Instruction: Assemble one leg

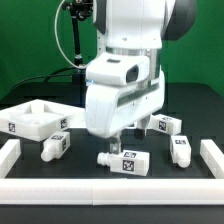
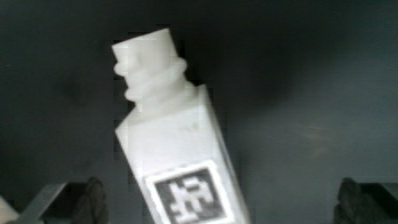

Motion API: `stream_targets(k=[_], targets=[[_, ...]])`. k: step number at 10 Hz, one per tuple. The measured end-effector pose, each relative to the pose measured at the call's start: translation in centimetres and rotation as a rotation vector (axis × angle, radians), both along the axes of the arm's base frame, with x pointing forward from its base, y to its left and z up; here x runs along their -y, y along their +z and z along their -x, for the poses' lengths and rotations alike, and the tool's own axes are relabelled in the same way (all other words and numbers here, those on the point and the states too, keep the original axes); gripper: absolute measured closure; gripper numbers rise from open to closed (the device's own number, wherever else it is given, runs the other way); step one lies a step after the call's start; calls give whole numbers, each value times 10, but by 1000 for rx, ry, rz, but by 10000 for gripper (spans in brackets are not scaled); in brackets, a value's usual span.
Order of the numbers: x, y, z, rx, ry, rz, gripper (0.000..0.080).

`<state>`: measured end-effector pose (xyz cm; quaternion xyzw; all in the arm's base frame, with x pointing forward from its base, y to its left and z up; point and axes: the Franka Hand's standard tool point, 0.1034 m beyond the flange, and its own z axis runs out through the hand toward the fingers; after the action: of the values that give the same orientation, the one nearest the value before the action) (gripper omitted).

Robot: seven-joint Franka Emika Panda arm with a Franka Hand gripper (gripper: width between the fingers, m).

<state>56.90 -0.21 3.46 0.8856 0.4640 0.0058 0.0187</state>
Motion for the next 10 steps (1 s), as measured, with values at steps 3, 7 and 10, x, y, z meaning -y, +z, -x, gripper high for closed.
stream_targets(k=[3,7,10], targets=[[3,-19,-7,18,4,-12,150],[6,-19,-6,6,8,-14,256],[6,-19,-6,6,8,-14,515]])
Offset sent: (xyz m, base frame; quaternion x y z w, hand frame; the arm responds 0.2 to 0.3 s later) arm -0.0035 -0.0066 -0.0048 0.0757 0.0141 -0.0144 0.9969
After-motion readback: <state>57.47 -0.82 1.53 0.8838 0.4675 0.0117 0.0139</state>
